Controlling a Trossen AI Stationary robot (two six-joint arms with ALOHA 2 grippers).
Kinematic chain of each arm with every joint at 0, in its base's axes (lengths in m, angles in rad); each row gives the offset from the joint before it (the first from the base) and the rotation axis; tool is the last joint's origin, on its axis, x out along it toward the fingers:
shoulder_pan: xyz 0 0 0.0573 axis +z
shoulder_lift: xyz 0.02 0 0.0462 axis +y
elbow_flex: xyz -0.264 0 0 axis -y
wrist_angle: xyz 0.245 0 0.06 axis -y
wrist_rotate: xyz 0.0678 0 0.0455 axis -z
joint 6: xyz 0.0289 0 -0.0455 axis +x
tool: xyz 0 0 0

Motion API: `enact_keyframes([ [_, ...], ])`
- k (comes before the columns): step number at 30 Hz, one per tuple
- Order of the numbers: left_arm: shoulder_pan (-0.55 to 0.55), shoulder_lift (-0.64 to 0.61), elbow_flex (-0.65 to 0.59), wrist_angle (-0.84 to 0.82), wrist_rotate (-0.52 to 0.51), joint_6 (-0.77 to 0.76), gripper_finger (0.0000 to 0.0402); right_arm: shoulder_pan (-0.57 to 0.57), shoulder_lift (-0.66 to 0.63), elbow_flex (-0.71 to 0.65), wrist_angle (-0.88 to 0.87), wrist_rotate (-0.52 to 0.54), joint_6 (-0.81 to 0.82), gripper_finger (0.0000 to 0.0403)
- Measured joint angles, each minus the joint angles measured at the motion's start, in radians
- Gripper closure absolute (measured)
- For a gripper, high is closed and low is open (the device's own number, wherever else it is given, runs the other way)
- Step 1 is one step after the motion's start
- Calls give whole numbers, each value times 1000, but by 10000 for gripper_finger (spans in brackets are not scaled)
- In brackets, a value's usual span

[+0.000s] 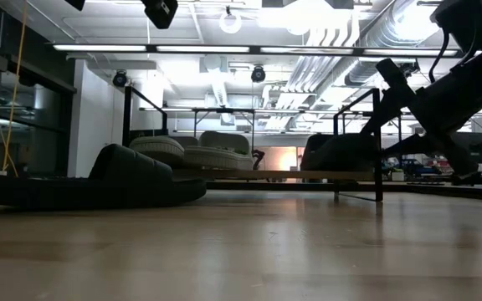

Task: Pick and place slides into the shelf
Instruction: Put the bottom black slide on the shelf, then put the black slide on the shelf

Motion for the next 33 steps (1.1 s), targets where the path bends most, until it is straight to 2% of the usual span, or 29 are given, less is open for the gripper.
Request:
enact_keyframes([
  [11, 0, 0, 0, 0, 3, 0, 218, 3, 0, 0, -23, -80, 7, 235],
  [33, 0, 0, 0, -8, 4, 8, 218, 1, -30, 0, -96, -94, 19, 235],
])
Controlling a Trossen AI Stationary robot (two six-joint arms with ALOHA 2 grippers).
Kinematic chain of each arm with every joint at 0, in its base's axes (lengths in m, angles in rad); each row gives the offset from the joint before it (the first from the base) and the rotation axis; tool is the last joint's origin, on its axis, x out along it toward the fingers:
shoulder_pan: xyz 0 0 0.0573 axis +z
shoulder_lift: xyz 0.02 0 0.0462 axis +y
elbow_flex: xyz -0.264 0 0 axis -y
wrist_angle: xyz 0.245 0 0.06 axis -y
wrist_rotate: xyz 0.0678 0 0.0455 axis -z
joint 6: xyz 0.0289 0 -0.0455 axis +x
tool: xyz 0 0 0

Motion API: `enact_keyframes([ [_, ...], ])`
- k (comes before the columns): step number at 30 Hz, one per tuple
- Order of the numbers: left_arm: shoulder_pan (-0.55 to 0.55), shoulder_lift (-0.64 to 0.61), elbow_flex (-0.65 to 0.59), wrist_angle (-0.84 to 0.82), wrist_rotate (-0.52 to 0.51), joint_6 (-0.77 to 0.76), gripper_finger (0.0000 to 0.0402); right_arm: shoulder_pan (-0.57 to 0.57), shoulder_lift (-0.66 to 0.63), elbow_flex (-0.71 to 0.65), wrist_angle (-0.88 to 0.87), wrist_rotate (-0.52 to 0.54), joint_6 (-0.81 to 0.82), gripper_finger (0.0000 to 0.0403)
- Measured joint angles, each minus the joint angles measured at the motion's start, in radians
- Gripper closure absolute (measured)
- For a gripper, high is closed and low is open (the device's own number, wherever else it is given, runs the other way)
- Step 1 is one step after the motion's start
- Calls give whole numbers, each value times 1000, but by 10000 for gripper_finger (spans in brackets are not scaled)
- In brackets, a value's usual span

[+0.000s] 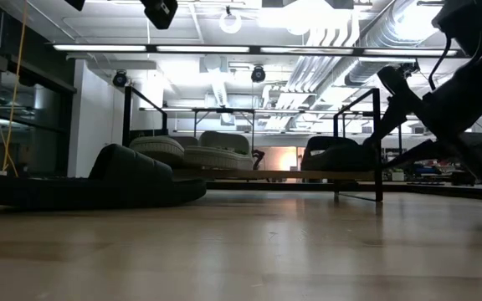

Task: Pick and place slides into the shelf
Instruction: Put the black slide on the shelf

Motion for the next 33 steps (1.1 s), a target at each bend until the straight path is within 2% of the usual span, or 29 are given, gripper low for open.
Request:
enact_keyframes([
  [9, 0, 0, 0, 0, 0, 4, 218, 10, -137, 0, -95, -12, -33, 235],
  [15, 0, 0, 0, 0, 0, 4, 218, 98, -231, 70, -91, -70, -127, 235],
  [23, 0, 0, 0, 1, 0, 26, 218, 182, -263, 246, -92, -193, -455, 235],
  [30, 0, 0, 0, 1, -2, 38, 218, 183, -262, 350, -93, -190, -733, 235],
  [33, 0, 0, 0, 1, -34, 75, 218, 183, -262, 373, -92, -191, -864, 235],
])
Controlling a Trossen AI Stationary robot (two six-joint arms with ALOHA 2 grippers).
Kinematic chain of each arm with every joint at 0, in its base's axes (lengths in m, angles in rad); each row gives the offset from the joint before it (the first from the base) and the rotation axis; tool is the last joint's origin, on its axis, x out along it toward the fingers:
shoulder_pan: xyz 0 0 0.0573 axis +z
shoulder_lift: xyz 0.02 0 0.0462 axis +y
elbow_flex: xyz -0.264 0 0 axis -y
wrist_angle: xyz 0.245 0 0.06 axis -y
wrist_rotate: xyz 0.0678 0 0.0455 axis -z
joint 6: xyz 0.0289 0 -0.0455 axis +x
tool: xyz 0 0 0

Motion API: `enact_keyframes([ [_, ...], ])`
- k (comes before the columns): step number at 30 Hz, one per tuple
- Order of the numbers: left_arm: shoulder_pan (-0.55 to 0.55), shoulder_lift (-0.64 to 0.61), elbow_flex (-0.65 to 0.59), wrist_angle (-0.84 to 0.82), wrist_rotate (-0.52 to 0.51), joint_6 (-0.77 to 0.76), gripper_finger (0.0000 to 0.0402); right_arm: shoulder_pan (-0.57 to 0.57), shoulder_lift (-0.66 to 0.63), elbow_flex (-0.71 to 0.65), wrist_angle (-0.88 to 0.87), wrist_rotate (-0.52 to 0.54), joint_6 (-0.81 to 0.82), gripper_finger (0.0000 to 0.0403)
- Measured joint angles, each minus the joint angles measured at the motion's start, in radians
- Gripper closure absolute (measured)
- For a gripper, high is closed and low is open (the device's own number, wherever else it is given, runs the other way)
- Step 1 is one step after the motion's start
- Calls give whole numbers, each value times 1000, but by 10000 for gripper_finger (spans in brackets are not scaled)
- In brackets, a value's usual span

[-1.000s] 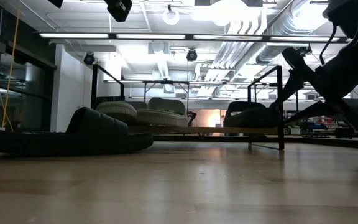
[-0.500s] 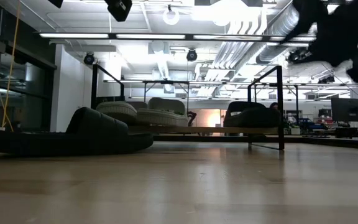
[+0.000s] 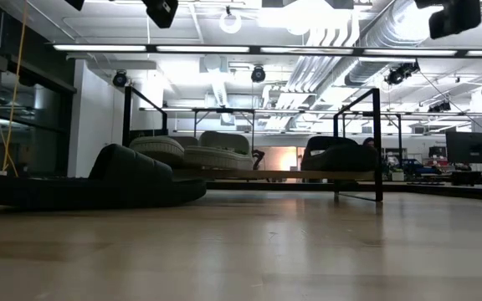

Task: Pick and place slides into the shelf
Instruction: Put the black slide on the shelf

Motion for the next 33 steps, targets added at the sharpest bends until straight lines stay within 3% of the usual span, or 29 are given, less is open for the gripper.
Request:
enact_keyframes([
  [8, 0, 1, 0, -28, -45, 31, 218, 0, 22, 7, -25, -46, -176, 235],
  [17, -30, 0, 0, -330, -2, 66, 226, -1, 115, 7, -20, -45, -258, 235],
  [21, -62, 0, 0, -442, -27, 104, 253, -1, 130, 7, -2, -44, -283, 235],
  [29, -181, -1, 0, -490, -32, 58, 323, -1, 130, 7, 8, 15, -292, 235],
  [33, -237, -1, 0, -566, -139, -46, 355, -1, 130, 7, 60, 50, -290, 235],
])
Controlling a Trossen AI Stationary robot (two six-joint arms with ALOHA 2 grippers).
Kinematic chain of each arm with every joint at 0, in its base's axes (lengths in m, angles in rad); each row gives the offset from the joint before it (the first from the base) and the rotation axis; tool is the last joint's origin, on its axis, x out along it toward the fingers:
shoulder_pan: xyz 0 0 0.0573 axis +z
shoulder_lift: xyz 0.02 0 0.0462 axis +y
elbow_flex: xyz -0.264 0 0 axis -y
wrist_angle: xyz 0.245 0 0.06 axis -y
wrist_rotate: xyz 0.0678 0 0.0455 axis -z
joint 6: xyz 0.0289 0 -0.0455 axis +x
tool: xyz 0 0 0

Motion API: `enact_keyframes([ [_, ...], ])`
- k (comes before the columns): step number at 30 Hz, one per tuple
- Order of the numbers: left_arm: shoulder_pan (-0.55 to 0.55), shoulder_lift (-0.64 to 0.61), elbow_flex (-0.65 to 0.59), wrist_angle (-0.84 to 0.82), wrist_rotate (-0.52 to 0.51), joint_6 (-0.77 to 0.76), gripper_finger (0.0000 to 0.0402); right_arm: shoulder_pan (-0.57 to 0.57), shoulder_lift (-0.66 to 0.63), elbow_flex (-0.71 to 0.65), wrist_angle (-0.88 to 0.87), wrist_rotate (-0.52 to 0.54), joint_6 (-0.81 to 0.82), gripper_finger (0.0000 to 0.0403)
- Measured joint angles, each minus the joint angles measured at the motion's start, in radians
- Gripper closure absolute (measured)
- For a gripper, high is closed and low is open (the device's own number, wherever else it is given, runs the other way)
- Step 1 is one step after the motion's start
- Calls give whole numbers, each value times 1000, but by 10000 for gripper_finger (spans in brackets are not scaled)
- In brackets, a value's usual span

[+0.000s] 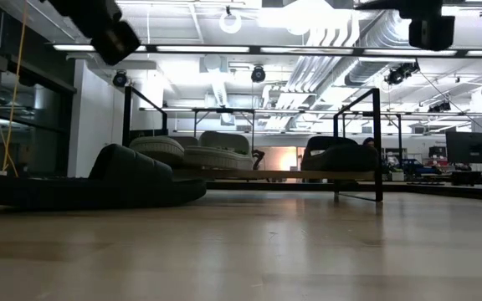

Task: Pick and place slides into the shelf
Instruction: Put the black slide on the shelf

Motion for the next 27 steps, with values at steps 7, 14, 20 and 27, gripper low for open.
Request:
enact_keyframes([
  [7, -61, 0, 0, -43, -210, -174, 398, 0, 0, 0, 49, 38, -24, 235],
  [14, -143, 1, 0, -56, -313, -375, 390, 0, -6, 0, 64, -2, -103, 235],
  [20, -219, 22, 1, -56, -497, -581, 400, 0, -13, 0, 106, -79, -189, 235],
  [27, -297, 79, 0, -44, -527, -758, 388, 0, -14, 0, 176, -236, -281, 235],
])
